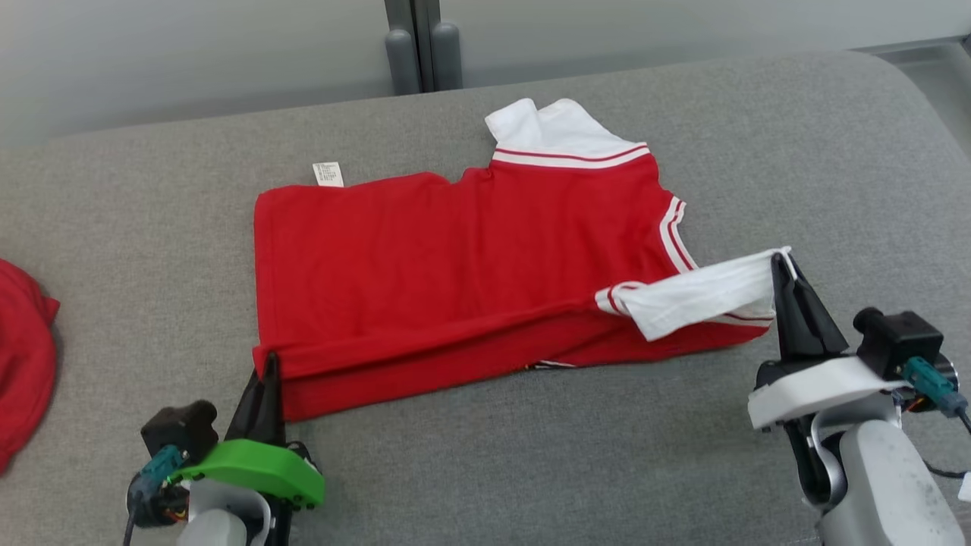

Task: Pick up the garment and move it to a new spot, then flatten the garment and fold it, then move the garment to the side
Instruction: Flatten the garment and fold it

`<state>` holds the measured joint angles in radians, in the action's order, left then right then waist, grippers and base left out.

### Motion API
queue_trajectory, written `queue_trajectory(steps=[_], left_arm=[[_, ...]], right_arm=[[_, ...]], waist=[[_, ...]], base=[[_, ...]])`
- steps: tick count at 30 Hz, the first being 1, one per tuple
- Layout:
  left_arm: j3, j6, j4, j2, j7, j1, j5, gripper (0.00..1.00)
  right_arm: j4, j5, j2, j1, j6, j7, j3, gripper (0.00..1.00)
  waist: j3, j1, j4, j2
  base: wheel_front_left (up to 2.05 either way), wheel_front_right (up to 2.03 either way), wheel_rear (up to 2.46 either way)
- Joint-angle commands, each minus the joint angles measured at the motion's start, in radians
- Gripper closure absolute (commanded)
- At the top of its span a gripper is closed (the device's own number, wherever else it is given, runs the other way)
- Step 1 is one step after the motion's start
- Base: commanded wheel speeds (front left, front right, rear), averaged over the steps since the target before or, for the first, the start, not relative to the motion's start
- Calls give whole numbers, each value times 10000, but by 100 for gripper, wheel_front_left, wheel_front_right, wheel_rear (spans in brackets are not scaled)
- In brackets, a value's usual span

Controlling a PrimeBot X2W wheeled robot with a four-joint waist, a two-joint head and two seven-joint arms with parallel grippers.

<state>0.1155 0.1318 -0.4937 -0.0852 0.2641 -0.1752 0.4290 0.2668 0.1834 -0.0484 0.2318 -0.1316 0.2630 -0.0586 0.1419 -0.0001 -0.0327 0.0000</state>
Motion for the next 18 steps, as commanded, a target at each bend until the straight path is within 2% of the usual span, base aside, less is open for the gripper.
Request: queue_trajectory(steps=[1, 18], left_arm=[[33, -23, -60, -124, 2, -298, 45, 100], [381, -23, -475, -484, 2, -1865, 3, 100]], right_arm=[[119, -97, -43, 267, 18, 24, -48, 100], [1193, -790, -43, 2438, 18, 24, -24, 100]], waist=[[486, 1, 16, 0], [1587, 1, 172, 0]], base=[[0, 0, 0], [0, 0, 0]])
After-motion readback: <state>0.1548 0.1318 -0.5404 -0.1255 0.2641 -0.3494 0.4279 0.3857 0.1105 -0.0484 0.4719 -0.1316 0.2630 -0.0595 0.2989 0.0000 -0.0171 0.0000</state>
